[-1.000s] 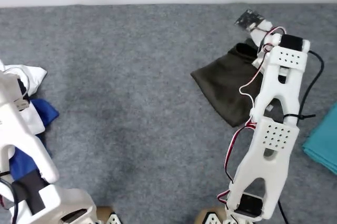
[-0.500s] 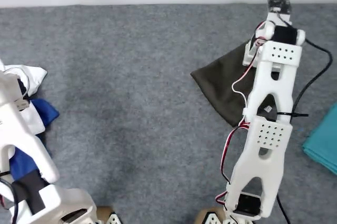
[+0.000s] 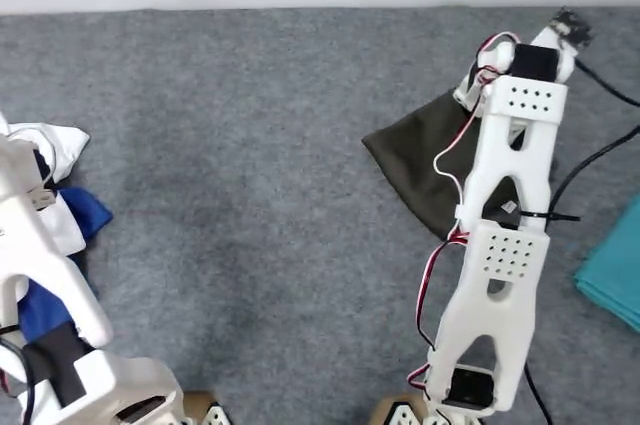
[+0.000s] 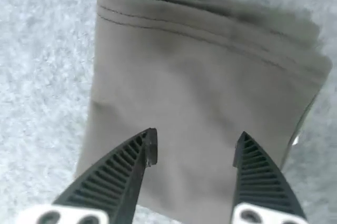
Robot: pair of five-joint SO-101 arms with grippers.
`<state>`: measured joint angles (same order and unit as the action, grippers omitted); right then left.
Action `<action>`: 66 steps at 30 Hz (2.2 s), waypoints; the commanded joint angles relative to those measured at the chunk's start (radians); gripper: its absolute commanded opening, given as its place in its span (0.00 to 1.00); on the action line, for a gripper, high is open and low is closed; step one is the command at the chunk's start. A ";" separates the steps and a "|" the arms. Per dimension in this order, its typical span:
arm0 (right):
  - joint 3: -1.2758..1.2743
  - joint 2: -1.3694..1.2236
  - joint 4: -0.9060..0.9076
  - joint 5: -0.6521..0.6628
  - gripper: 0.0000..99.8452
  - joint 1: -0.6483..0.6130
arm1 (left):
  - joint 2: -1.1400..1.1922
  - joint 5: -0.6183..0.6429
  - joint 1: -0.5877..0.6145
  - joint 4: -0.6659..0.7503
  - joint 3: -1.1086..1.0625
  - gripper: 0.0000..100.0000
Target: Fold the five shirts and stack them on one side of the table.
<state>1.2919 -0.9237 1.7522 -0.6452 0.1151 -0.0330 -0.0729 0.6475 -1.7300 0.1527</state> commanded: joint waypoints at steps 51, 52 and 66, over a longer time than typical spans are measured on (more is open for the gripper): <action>-0.227 -0.225 -0.228 -0.080 0.09 0.022 | -0.014 -0.077 -0.008 -0.021 0.002 0.01; -0.227 -0.225 -0.226 -0.075 0.07 0.022 | -0.014 -0.077 -0.008 -0.023 0.002 0.01; -0.023 -0.111 0.028 0.245 0.01 0.120 | -0.015 -0.072 -0.008 -0.025 0.002 0.01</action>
<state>1.1722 -1.1155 1.6909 -0.4810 0.1887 -0.0330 -0.1450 0.6475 -1.7300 0.1527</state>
